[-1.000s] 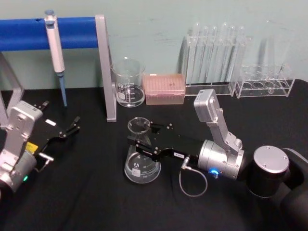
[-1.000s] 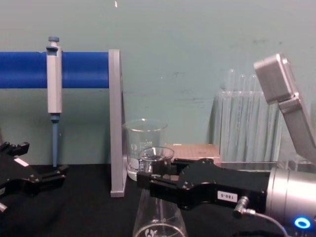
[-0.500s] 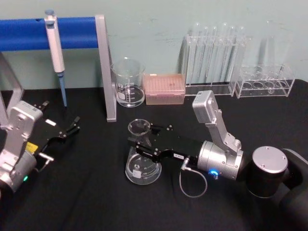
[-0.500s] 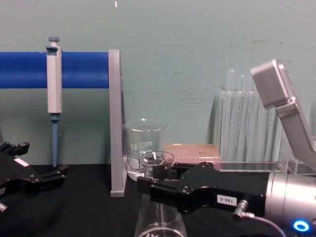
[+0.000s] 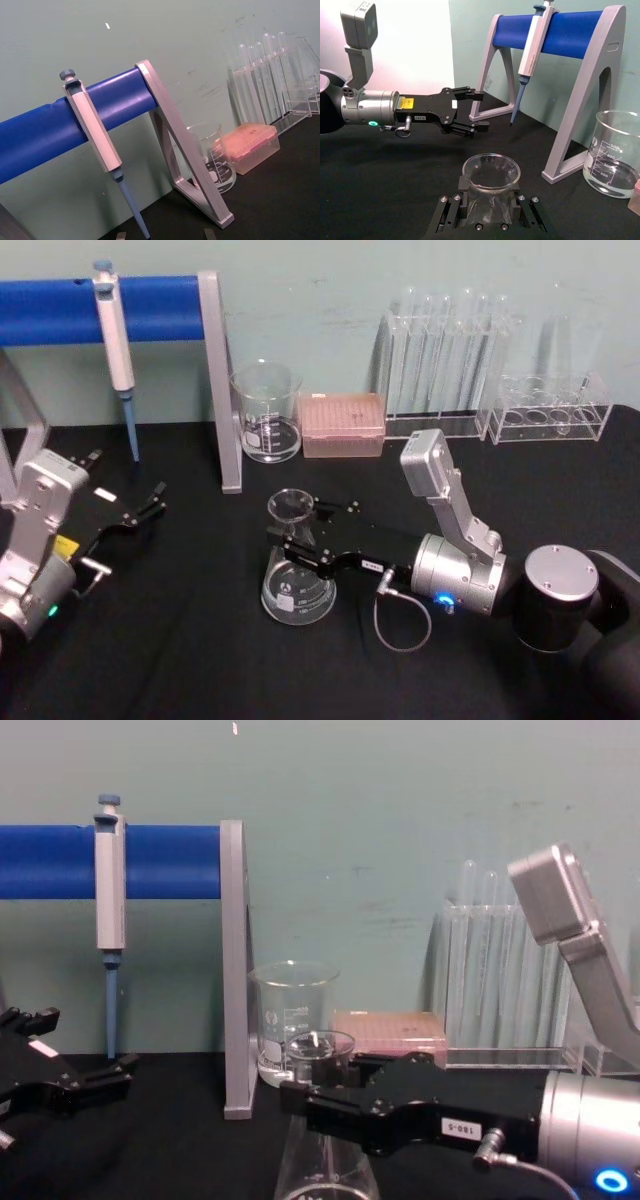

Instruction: Grasp the erlenmeyer flask with one hand, shake it three times, then place it back.

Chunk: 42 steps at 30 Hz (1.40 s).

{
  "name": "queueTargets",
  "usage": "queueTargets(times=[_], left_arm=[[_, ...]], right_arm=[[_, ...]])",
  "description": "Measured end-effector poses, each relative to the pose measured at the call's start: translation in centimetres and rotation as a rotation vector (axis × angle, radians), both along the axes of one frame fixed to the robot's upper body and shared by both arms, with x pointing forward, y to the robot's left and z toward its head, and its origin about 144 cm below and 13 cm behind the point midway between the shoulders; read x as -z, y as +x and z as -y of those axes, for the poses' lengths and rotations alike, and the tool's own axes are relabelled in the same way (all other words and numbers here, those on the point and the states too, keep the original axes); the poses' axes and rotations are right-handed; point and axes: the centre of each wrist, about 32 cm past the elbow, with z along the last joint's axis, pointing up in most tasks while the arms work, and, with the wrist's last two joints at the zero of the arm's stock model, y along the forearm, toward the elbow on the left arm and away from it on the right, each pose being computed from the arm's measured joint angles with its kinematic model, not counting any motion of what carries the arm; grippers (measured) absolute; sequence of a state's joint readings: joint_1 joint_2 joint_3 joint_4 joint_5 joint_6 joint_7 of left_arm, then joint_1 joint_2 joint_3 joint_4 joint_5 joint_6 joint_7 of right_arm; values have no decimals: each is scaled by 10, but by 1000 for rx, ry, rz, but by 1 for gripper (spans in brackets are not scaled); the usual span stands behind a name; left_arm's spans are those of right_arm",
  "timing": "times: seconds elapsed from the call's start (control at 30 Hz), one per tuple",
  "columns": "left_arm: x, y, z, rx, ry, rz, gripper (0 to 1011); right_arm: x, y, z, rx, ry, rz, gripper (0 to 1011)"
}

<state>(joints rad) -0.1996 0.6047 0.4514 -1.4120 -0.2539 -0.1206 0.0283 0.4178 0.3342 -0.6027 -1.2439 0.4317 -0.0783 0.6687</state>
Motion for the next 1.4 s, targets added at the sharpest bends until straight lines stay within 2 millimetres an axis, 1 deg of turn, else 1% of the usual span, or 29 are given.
queueTargets(times=[1.4], left_arm=[[0, 0, 0, 0, 0, 0, 1001]], right_arm=[[1, -3, 1, 8, -2, -7, 457]])
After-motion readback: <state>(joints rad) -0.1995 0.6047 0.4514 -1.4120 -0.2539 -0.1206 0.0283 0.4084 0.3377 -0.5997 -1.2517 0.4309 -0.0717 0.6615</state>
